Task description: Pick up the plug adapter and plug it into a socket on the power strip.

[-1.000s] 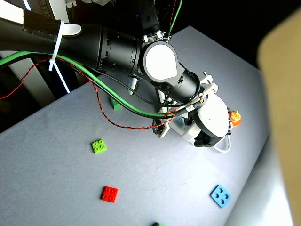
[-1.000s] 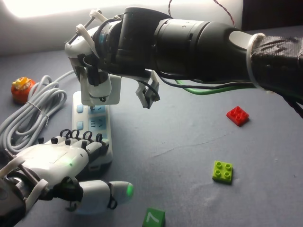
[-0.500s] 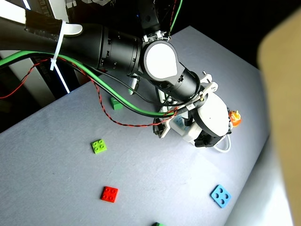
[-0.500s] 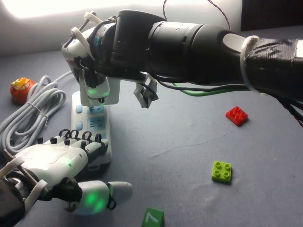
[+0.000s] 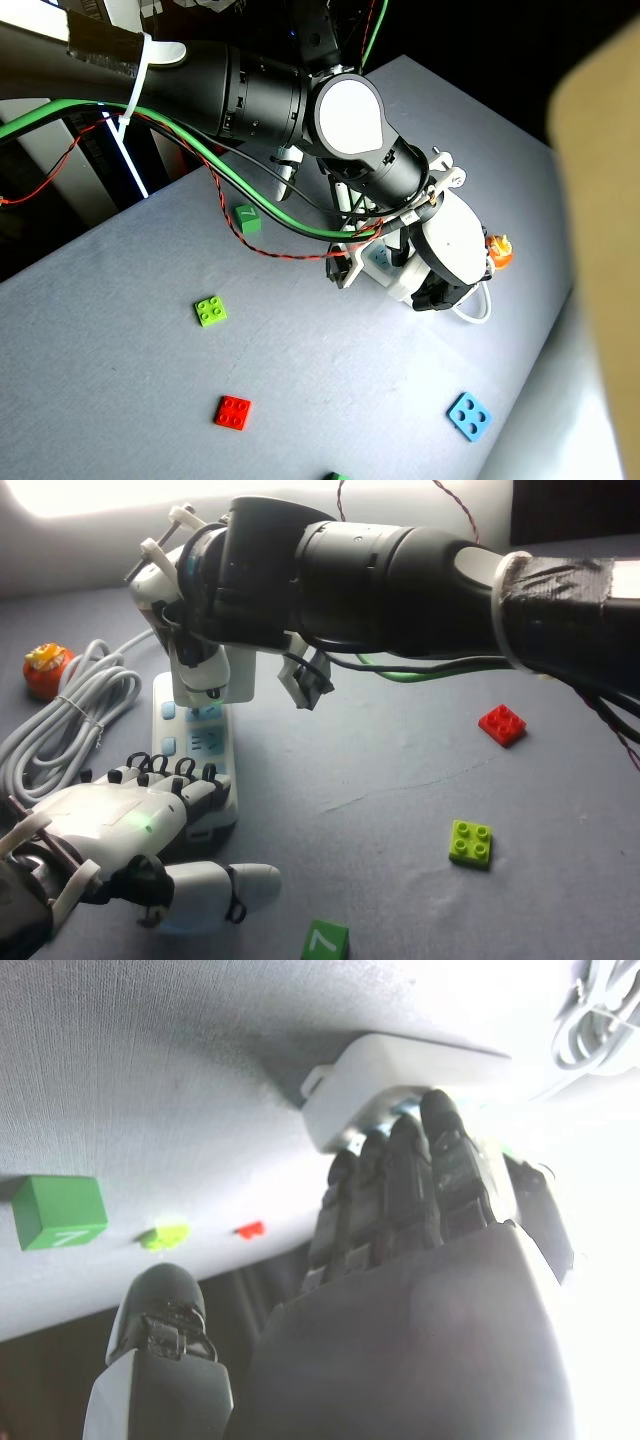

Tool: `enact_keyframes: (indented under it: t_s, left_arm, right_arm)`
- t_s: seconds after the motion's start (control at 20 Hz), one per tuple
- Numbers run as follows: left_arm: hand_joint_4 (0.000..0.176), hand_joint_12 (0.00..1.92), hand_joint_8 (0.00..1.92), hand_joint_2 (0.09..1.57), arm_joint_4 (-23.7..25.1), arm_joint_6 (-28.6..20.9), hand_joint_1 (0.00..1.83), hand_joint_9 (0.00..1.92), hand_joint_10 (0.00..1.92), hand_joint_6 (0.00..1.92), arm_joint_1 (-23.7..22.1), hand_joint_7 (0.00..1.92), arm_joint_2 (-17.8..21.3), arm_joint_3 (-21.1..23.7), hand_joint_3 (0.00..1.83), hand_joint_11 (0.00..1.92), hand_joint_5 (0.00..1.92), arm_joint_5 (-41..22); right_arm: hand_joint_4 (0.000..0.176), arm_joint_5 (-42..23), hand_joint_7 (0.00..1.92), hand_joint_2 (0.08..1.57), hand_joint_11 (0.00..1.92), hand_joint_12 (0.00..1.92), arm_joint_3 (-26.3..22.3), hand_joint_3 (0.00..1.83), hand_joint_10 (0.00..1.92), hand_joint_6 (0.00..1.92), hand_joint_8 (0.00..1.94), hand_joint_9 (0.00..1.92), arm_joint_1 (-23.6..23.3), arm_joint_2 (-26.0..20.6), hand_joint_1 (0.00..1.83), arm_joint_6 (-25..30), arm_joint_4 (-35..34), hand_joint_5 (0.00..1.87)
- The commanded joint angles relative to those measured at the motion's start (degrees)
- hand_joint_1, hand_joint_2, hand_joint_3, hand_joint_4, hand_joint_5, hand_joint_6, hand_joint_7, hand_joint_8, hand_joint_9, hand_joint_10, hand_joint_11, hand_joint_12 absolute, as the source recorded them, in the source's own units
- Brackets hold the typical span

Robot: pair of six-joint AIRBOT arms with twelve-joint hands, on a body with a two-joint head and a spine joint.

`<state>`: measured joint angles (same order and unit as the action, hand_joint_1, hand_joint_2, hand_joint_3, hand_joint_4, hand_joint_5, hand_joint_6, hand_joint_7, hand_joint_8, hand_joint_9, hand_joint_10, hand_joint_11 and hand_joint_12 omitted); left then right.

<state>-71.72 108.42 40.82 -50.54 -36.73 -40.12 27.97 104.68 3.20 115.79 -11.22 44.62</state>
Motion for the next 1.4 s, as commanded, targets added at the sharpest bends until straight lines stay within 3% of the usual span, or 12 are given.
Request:
enact_keyframes:
  t_s: [0.0, 0.3, 0.4, 0.75, 0.8, 0.85, 0.95, 1.3, 1.35]
  left_arm:
    - [0.0, 0.37, 0.0, 1.13, 0.08, -0.16, 0.0, 0.15, 0.0, 0.0, 0.02, 0.16, -0.19, -0.2, 0.0, 0.0, 0.16, -0.5]
    - [0.0, 0.33, 0.01, 1.13, 0.08, -0.16, 0.0, 0.15, 0.0, 0.0, 0.23, 0.15, -0.18, -0.19, 0.0, 0.0, 0.14, 0.28]
    - [0.0, 0.31, 0.0, 1.13, 0.08, -0.14, 0.0, 0.14, 0.0, 0.0, 0.25, 0.14, -0.18, -0.19, 0.0, 0.0, 0.13, 0.28]
    - [0.0, 0.34, 0.0, 1.13, 0.08, -0.12, 0.0, 0.14, 0.0, 0.0, 0.53, 0.15, -0.19, -0.03, 0.0, 0.0, 0.14, 0.28]
    - [0.0, 0.36, 0.0, 1.13, 0.08, -0.12, 0.0, 0.16, 0.0, 0.0, 0.58, 0.15, -0.19, -0.02, 0.0, 0.0, 0.15, 0.28]
    - [0.0, 0.36, 0.0, 1.13, 0.08, -0.12, 0.0, 0.16, 0.0, 0.0, 0.66, 0.15, -0.19, -0.01, 0.0, 0.0, 0.15, 0.28]
    - [0.0, 0.33, 0.0, 1.13, 0.08, -0.13, 0.0, 0.15, 0.0, 0.0, 0.9, 0.16, -0.19, -0.01, 0.0, 0.0, 0.15, 0.22]
    - [0.0, 0.35, 0.0, 1.12, 0.08, -0.6, 0.0, 0.16, 0.0, 0.0, 1.09, 0.16, -0.08, 0.15, 0.0, 0.0, 0.14, 0.15]
    - [0.0, 0.39, 0.01, 1.12, 0.08, -0.61, 0.0, 0.17, 0.01, 0.01, 1.13, 0.18, -0.03, 0.19, 0.0, 0.0, 0.16, 0.15]
  right_arm:
    - [0.0, -2.51, 1.11, 1.1, 0.94, 0.84, -0.02, 0.0, 0.15, 1.03, 0.79, 1.22, -1.33, 0.29, 1.24, 0.51, 0.85, 0.95]
    - [0.006, -1.59, 1.13, 1.08, 0.94, 0.84, 3.27, 0.0, 0.05, 0.97, 0.75, 1.26, -1.78, 3.31, 1.24, 0.14, 2.89, 0.99]
    - [0.0, -1.88, 1.12, 1.09, 0.94, 0.84, 4.95, 0.0, 0.03, 1.02, 0.77, 1.26, -1.61, 4.5, 1.24, -0.47, 2.89, 0.96]
    - [0.005, -1.34, 1.1, 1.1, 0.92, 0.84, 5.16, 0.0, 0.01, 1.04, 0.8, 1.26, -0.52, 6.38, 1.23, -0.42, 2.89, 0.95]
    - [0.0, -1.16, 1.11, 1.07, 0.96, 0.82, 5.16, 0.0, 0.71, 1.0, 0.75, 1.11, -0.31, 6.56, 1.36, -0.28, 2.89, 0.96]
    - [0.0, -1.02, 1.11, 1.07, 0.96, 0.82, 5.15, 0.0, 0.71, 1.0, 0.75, 1.11, -0.09, 6.71, 1.36, 0.27, 2.89, 0.96]
    - [0.002, -1.22, 1.11, 1.09, 0.94, 0.83, 5.15, 0.0, 0.14, 1.01, 0.78, 1.21, 0.31, 6.75, 1.24, 1.29, 2.89, 0.96]
    - [0.006, -0.45, 1.11, 1.09, 0.92, 0.85, 4.51, 0.0, 0.03, 1.02, 0.79, 1.25, 2.11, 5.18, 1.23, 1.84, 2.87, 0.96]
    - [0.0, -0.3, 1.11, 1.05, 0.94, 0.83, 3.72, 0.03, 0.71, 0.99, 0.73, 1.12, 2.36, 4.63, 1.36, 1.77, 2.87, 0.97]
